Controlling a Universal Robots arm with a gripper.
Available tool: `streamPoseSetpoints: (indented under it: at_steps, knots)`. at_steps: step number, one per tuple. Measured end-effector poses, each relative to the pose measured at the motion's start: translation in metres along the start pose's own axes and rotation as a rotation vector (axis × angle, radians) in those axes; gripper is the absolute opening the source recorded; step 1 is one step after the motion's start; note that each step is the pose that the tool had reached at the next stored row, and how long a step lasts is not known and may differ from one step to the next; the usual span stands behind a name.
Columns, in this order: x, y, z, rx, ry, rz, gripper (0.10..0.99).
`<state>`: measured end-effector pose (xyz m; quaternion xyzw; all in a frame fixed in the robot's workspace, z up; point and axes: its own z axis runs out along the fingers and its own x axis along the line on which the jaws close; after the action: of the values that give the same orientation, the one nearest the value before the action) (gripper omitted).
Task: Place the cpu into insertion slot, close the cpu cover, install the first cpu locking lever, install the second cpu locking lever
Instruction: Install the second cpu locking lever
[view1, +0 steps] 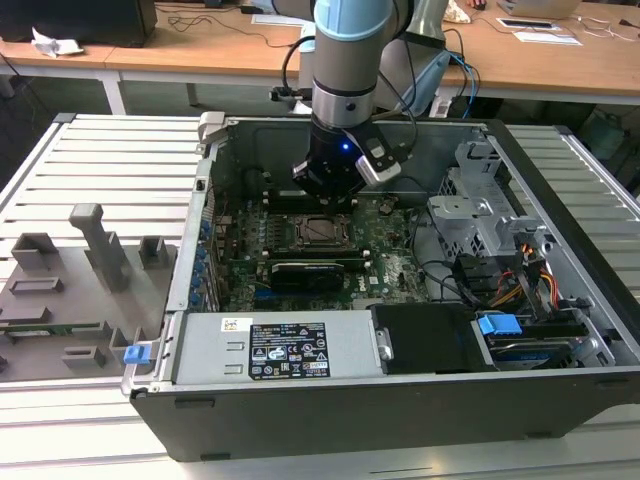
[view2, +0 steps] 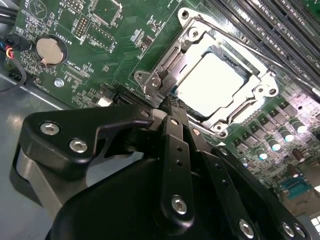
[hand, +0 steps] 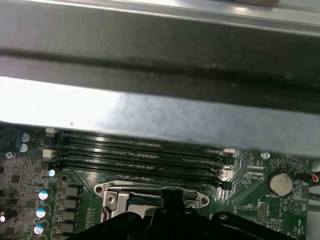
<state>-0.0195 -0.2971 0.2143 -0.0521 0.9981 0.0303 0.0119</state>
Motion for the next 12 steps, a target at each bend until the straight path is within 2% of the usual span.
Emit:
streamPoseSetpoints:
  at_steps: [3,4,6,12]
  knots:
    - [0.0000,-0.0001,-0.0016,0.000,0.0002,0.000,0.106]
    - [-0.0002,0.0003,-0.0077,0.000,0.0000,0.000,0.106]
    - [-0.0004,0.0005,-0.0149,0.000,-0.0001,0.000,0.106]
    - [0.0002,-0.0054,-0.0153,0.000,0.0000,0.000,0.106]
